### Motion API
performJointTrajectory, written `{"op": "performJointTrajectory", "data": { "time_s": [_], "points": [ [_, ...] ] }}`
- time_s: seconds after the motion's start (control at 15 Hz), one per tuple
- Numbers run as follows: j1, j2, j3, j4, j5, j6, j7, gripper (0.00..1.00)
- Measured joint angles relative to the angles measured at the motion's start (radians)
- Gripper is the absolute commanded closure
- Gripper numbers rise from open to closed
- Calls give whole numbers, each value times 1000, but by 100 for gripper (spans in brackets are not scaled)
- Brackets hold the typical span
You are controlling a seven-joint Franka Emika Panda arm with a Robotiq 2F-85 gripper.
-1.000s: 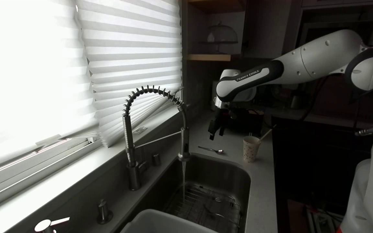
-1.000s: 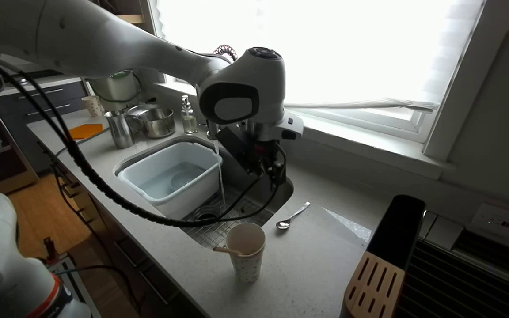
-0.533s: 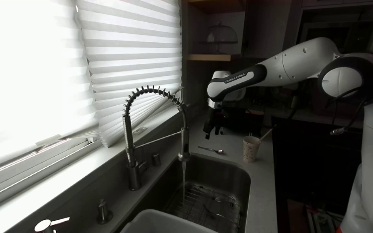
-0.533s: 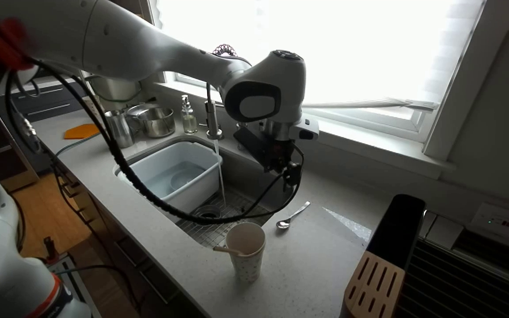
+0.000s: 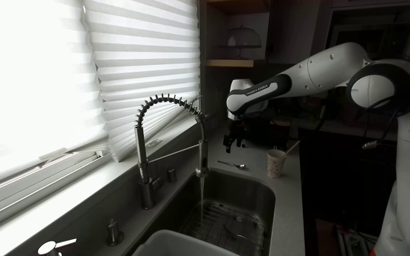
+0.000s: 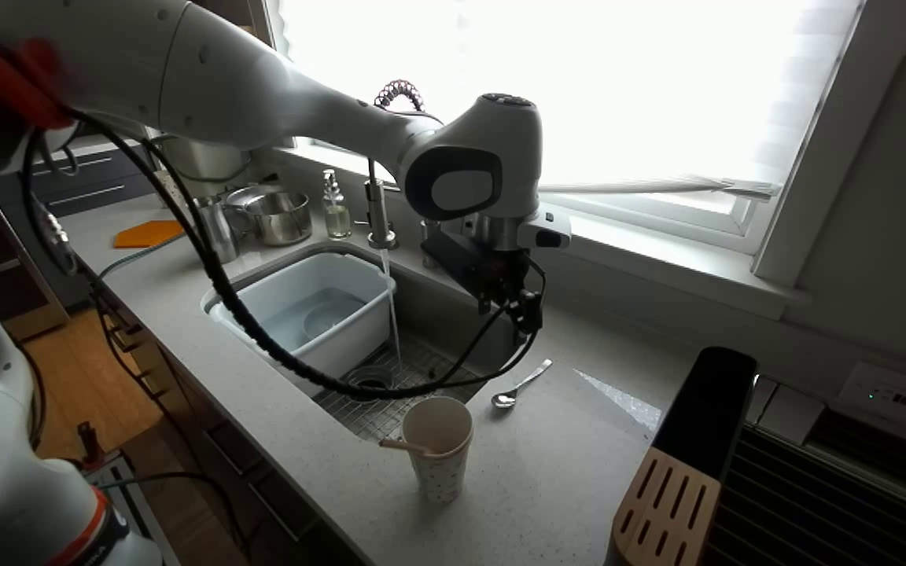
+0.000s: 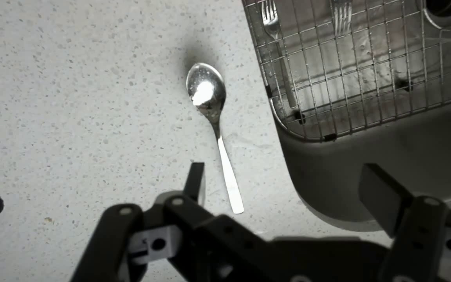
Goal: Place the silver spoon under the running faucet then put it back on the counter.
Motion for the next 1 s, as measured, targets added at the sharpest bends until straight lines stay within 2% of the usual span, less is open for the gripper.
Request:
{"op": "performJointTrajectory", "data": {
  "time_s": [0.27, 1.0],
  "points": [
    [-2, 37, 4, 11, -37, 10, 24, 0],
    [-50, 137, 23, 76, -22, 9, 26, 0]
  ]
}}
